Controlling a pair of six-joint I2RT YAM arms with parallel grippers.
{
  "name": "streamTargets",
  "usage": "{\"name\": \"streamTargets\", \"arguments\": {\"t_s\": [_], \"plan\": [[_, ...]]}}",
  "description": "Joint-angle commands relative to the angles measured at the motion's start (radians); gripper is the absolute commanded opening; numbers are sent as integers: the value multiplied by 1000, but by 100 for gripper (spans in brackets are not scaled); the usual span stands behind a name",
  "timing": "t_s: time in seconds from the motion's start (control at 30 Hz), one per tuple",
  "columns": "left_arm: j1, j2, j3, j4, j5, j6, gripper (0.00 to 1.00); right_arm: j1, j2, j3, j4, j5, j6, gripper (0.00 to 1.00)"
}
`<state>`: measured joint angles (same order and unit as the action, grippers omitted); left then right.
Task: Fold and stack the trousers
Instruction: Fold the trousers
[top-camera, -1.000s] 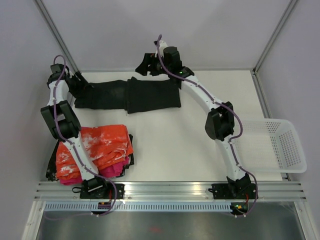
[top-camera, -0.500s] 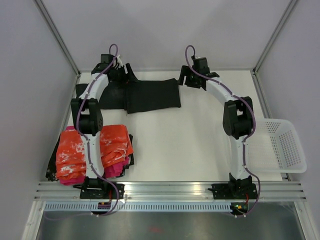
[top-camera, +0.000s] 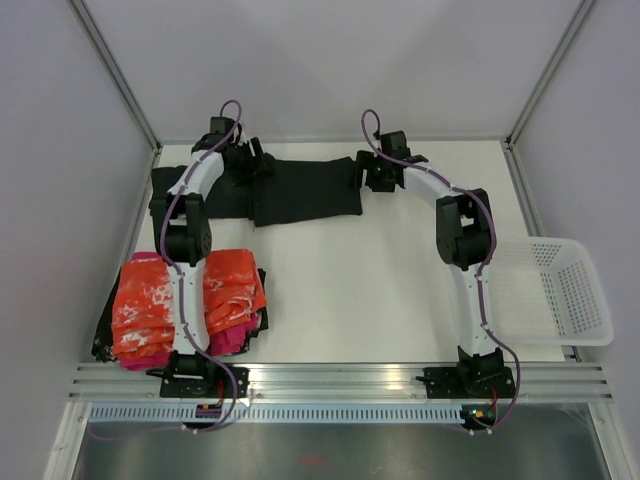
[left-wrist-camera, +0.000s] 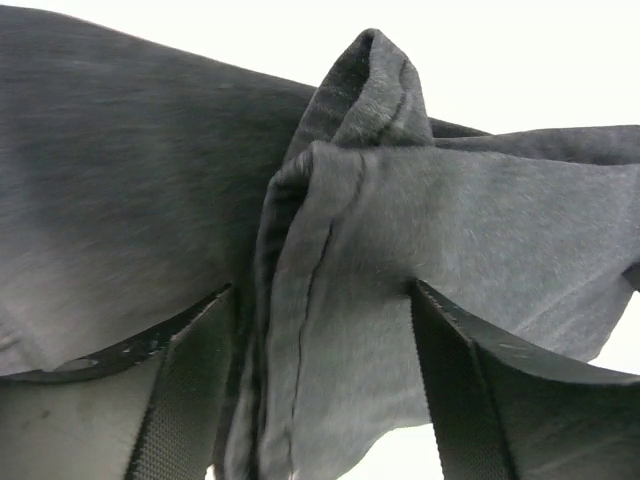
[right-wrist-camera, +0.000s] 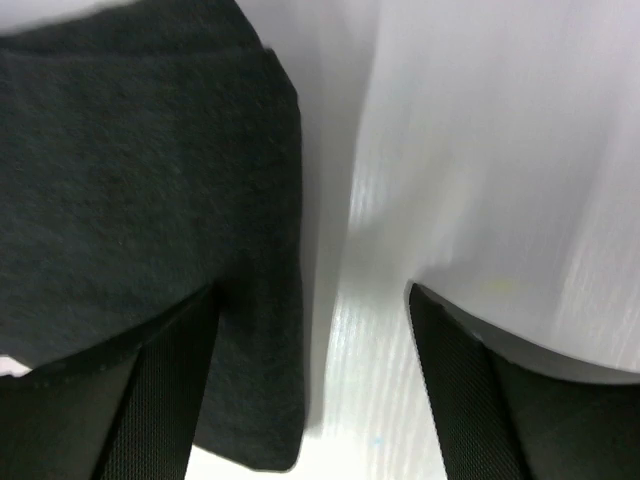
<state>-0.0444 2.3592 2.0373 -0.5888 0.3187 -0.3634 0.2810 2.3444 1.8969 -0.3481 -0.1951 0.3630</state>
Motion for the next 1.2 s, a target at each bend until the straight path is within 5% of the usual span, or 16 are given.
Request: {"name": "streamTargets", "arguments": {"t_s": [0.0,0.1,0.2,0.43,0.73,0.87,1.17], "plan": [[-35,66,57,-2,-65,-6,73,-11,47,37,8,-32,8,83],[-49,80,52,-12,-101,-6,66,-11,65,36,14,-47,17,82],[-51,95,61,-32,-113,-23,39,-11,88,37,35,-76,40,80],[-51,83,67,-46,-207,-51,3,-11,125,59,40,-132,62,60],[-49,81,81,-13,-215,-75,2,-11,134,62,106,-288,59,33],[-49,92,92,-22,-198,-98,3,-11,145,88,90,-322,63,0],[-71,40,46,-5,-146,-169,11,-185,-3,-79,97,-159,54,0]]}}
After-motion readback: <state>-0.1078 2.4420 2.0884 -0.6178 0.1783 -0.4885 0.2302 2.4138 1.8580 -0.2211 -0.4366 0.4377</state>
